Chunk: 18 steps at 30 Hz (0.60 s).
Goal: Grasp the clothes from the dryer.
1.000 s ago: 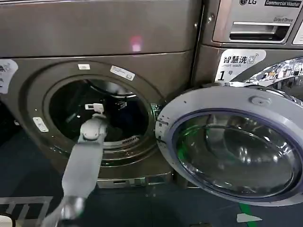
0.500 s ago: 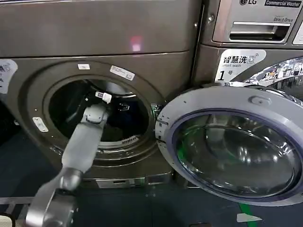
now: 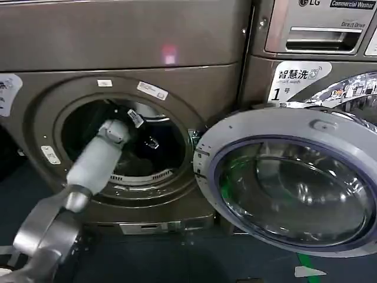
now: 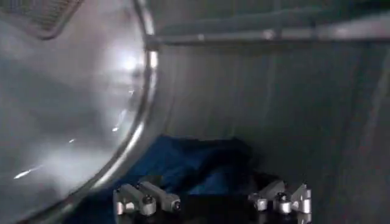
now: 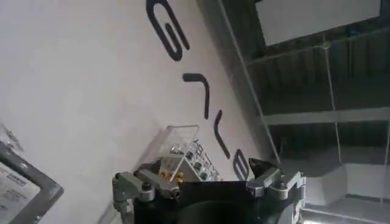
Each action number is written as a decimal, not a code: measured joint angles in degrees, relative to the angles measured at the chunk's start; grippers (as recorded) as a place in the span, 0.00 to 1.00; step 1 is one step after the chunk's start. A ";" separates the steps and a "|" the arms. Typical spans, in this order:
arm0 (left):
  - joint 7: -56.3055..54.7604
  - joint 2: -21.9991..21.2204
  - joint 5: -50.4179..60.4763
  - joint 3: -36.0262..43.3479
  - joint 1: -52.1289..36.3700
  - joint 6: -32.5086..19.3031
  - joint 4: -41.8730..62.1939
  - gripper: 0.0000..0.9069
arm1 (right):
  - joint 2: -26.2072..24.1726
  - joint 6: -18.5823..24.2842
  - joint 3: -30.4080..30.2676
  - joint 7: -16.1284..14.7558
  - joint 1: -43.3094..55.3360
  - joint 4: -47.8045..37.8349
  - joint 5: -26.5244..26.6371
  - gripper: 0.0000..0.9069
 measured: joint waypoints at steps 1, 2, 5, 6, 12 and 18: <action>1.48 -0.08 0.57 0.89 -0.62 -1.03 0.74 1.00 | -0.02 0.05 -0.03 -0.01 0.03 -0.03 -0.05 1.00; 2.81 -0.14 1.14 1.69 -1.22 -1.73 1.46 1.00 | -0.04 0.06 -0.04 -0.02 0.07 -0.05 -0.09 1.00; 6.56 -0.57 2.87 3.94 -2.85 -3.39 3.82 1.00 | -0.07 0.27 -0.09 -0.08 0.18 -0.42 -0.24 1.00; 7.70 -0.58 3.72 4.69 -3.41 -3.97 4.72 1.00 | -0.08 0.34 -0.18 -0.11 0.27 -0.55 -0.34 1.00; 12.48 -0.35 9.11 8.24 -5.98 -6.30 8.87 1.00 | -0.09 0.44 -1.10 -0.16 1.04 -0.60 -0.86 1.00; 15.11 0.01 13.70 11.43 -7.82 -8.19 11.87 1.00 | -0.09 0.64 -1.99 -0.22 1.77 -0.86 -1.26 1.00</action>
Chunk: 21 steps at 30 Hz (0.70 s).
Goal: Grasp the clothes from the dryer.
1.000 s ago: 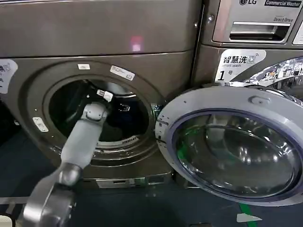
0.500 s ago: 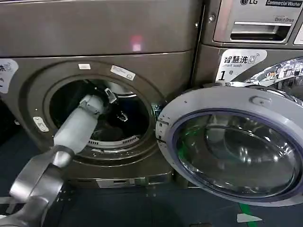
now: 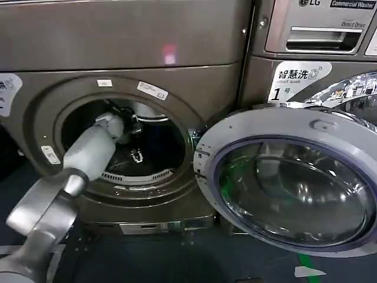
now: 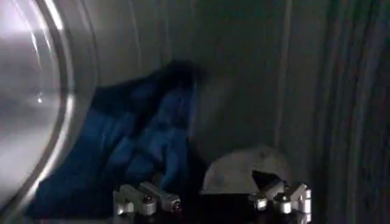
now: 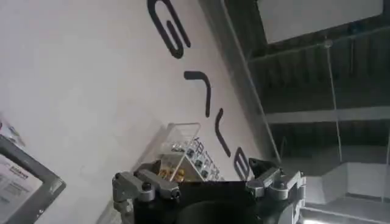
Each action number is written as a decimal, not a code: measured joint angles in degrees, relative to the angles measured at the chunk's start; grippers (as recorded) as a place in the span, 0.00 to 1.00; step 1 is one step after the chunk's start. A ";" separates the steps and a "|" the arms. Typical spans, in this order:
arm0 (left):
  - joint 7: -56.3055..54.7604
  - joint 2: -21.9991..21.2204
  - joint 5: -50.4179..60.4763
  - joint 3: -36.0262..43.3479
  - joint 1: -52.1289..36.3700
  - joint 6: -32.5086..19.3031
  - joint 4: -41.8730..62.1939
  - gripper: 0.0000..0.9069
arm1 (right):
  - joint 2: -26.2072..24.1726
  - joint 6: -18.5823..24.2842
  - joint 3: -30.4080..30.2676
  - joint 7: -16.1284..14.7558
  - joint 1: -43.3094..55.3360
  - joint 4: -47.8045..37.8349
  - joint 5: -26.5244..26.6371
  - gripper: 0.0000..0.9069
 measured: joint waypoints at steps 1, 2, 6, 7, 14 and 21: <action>0.20 -0.02 0.64 0.38 -0.18 -0.24 0.31 1.00 | 0.00 0.05 -0.08 -0.02 0.06 -0.07 -0.04 1.00; 0.33 -0.09 1.36 0.72 -0.37 -0.46 0.67 1.00 | -0.05 0.09 -0.15 -0.02 0.12 -0.16 -0.08 1.00; 1.18 -0.49 3.91 2.14 -0.68 -1.19 1.79 1.00 | -0.33 0.12 -0.56 -0.03 0.46 -0.38 -0.25 1.00; 1.27 -0.53 4.41 2.43 -0.73 -1.34 2.07 1.00 | -0.36 0.15 -0.70 -0.03 0.56 -0.38 -0.26 1.00; 1.16 -0.65 7.55 3.77 -0.87 -1.94 3.78 1.00 | -0.52 0.25 -1.38 -0.07 1.09 -0.50 -0.53 1.00; -0.51 -1.12 8.12 3.32 -0.09 -1.97 5.18 1.00 | -0.55 0.42 -1.59 -0.11 1.13 -0.50 -0.63 1.00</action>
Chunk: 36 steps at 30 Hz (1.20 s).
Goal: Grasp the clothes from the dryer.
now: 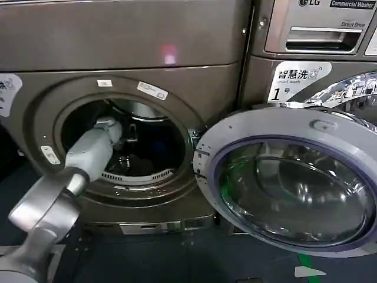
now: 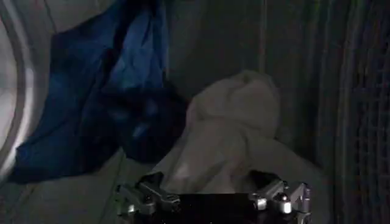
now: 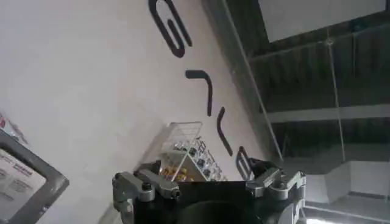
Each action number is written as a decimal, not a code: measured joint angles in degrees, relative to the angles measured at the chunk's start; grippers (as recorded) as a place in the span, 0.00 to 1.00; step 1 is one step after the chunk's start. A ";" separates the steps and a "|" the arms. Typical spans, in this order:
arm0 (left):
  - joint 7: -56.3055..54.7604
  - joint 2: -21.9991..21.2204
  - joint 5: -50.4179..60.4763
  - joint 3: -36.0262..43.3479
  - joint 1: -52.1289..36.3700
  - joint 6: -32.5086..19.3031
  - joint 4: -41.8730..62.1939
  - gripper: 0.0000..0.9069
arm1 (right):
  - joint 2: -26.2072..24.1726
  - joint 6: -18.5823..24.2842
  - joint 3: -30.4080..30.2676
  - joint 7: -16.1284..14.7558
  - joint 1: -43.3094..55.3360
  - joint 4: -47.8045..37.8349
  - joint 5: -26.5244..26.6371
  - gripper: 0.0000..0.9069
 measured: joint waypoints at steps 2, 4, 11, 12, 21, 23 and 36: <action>-0.63 -0.18 0.01 -0.40 0.38 0.02 0.23 0.84 | 0.11 0.06 -0.05 -0.01 0.03 0.04 -0.02 1.00; -1.32 -0.33 0.02 -0.72 0.53 0.02 0.49 0.60 | 0.25 0.15 -0.08 -0.02 0.05 0.05 -0.06 1.00; -2.21 -0.44 0.44 -1.17 1.28 0.03 0.75 0.10 | 0.58 0.32 -0.05 -0.03 0.06 0.01 -0.12 1.00; -2.25 -0.43 0.50 -1.22 1.31 0.01 0.77 0.05 | 0.62 0.33 -0.07 -0.03 0.10 0.01 -0.14 1.00; -3.05 -0.34 -0.18 -2.58 1.63 -0.70 0.55 0.00 | 1.00 0.35 -0.29 -0.04 0.30 0.11 -0.24 1.00; -3.30 -0.31 -0.62 -3.09 1.82 -0.68 0.20 0.00 | 0.99 0.35 -0.28 -0.04 0.26 0.13 -0.24 1.00; -8.64 1.58 -7.19 -10.19 4.58 2.41 -5.58 0.00 | 0.85 0.35 -0.04 -0.03 0.13 -0.20 -0.23 1.00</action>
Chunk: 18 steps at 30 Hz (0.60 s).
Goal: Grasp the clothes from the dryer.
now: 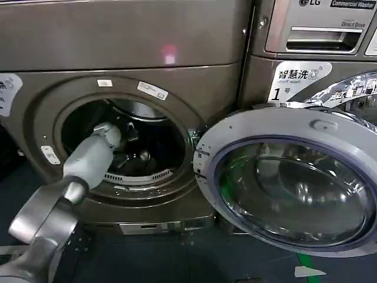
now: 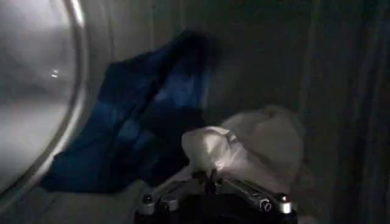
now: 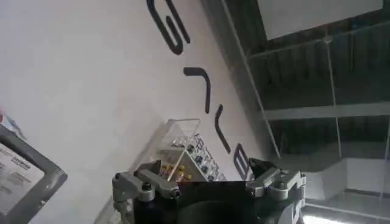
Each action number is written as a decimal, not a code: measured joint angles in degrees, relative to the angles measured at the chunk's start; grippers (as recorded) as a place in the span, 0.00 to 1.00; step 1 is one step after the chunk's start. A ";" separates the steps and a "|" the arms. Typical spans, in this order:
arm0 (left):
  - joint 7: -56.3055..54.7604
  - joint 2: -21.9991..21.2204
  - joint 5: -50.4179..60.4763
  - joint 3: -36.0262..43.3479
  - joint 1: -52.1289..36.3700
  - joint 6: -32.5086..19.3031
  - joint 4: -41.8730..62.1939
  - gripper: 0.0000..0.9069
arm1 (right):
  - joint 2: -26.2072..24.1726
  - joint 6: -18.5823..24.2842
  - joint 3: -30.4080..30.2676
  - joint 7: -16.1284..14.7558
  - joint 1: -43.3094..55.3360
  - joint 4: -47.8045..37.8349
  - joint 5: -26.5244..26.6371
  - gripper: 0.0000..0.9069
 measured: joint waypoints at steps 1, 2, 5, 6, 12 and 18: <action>-0.65 0.17 -1.19 -0.70 0.44 0.48 -0.76 0.00 | -0.04 0.00 0.01 0.01 0.01 -0.01 0.00 1.00; -1.23 0.24 -2.30 -1.37 0.84 0.93 -1.38 0.00 | -0.08 0.00 0.01 0.01 0.02 -0.01 0.00 1.00; -3.48 0.31 -6.23 -3.51 2.34 2.29 -3.80 0.00 | -0.19 0.00 -0.05 0.02 0.07 -0.04 0.00 1.00; -4.47 0.30 -7.69 -4.34 2.95 2.78 -4.70 0.00 | -0.23 -0.01 -0.07 0.02 0.09 -0.04 0.00 1.00; -11.41 -0.19 -15.75 -8.84 6.26 5.25 -9.77 0.00 | -0.34 -0.02 -0.23 0.05 0.13 0.03 0.00 1.00; -20.25 -2.11 -22.81 -13.25 9.40 6.15 -13.04 0.00 | -0.59 -0.01 -0.23 0.06 0.07 0.06 0.02 1.00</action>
